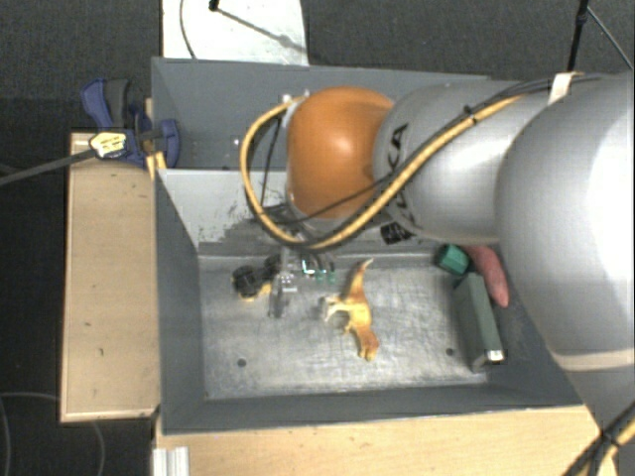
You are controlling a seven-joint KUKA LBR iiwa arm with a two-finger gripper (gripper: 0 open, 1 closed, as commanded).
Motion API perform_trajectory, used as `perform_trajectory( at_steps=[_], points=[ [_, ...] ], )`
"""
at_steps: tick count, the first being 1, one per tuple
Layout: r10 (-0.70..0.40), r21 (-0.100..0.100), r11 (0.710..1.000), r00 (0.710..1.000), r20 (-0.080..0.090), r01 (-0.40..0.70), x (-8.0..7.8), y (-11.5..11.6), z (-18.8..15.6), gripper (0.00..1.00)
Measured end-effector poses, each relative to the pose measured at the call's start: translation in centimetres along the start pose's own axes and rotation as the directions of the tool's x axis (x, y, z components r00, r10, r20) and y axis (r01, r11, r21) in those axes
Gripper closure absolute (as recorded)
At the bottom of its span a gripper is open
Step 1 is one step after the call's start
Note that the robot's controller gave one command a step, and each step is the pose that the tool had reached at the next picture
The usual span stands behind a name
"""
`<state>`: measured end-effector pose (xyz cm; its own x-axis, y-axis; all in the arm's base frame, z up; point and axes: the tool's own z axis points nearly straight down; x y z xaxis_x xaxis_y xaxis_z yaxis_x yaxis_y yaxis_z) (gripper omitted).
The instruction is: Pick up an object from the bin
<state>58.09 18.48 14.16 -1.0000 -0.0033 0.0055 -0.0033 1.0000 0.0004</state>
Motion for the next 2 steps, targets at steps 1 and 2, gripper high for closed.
perform_trajectory(
  at_steps=[1,2],
  points=[
    [0.004,-0.002,1.000,1.000,0.008,-0.004,-0.2,-0.1,-0.5,0.00],
    [0.393,-0.005,0.920,0.920,0.007,-0.393,0.2,-0.8,6.2,1.00]
  ],
)
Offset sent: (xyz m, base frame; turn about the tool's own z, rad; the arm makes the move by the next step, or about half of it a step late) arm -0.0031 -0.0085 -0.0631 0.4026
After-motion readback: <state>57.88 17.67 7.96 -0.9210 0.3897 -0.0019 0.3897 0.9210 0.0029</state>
